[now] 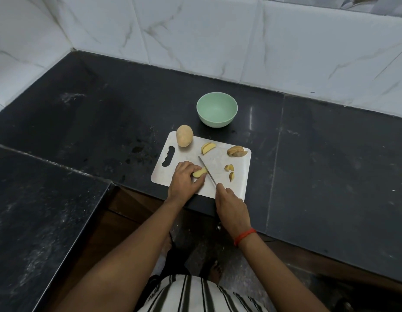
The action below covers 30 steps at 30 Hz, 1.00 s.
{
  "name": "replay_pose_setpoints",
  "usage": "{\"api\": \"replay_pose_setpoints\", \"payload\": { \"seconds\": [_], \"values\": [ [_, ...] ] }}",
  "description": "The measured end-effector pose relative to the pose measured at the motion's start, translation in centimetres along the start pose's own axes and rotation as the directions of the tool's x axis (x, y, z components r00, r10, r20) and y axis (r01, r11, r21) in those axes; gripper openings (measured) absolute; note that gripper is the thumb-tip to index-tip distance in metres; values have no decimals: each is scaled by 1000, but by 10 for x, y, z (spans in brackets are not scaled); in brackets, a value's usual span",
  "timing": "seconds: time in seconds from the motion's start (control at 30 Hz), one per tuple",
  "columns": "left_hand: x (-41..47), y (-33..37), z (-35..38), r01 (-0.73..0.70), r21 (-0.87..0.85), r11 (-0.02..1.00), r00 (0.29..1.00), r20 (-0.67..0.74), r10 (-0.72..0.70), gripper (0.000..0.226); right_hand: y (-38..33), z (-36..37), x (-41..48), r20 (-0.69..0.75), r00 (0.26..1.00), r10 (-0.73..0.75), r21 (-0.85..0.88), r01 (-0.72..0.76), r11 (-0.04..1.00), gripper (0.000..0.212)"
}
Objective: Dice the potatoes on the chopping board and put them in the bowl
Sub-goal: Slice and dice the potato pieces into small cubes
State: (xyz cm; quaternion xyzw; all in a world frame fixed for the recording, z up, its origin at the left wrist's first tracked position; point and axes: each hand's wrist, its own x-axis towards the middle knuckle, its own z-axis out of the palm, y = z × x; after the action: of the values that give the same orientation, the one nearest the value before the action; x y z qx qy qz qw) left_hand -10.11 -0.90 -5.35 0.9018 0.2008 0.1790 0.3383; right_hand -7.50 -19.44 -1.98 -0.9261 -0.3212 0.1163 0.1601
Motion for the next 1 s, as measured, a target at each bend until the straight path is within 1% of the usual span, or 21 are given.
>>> {"api": "replay_pose_setpoints", "payload": {
  "seconds": [0.07,0.17,0.27,0.4,0.47,0.53,0.67,0.77,1.0],
  "values": [
    [1,0,0,0,5,1000,1000,-2,0,26,7,-2,-13,15,1000,10,-12,-10,1000,8],
    [0,1,1,1,5,1000,1000,-8,-1,25,17,0,-38,14,999,44,29,-44,999,9],
    [1,1,-1,5,0,1000,1000,-12,-5,25,25,2,-61,-38,997,69,98,-65,993,5],
    [-1,3,-4,6,-9,1000,1000,17,-6,32,27,2,-71,-150,987,59,177,-32,984,20],
    [-3,2,-7,-2,-10,1000,1000,27,2,34,20,3,-58,-169,984,50,202,-15,979,26],
    [-6,0,-7,-13,-10,1000,1000,25,13,33,10,4,-38,-168,985,30,207,6,978,25],
    [-9,0,-6,-3,-21,1000,1000,10,3,30,-2,5,-8,-133,991,2,169,21,985,15],
    [-8,-1,-6,-2,-15,1000,1000,7,2,30,-3,7,-2,-108,994,9,157,8,988,15],
    [-8,-2,-5,11,-18,1000,1000,13,-11,31,-4,6,-3,-111,994,-1,151,18,988,15]
  ]
}}
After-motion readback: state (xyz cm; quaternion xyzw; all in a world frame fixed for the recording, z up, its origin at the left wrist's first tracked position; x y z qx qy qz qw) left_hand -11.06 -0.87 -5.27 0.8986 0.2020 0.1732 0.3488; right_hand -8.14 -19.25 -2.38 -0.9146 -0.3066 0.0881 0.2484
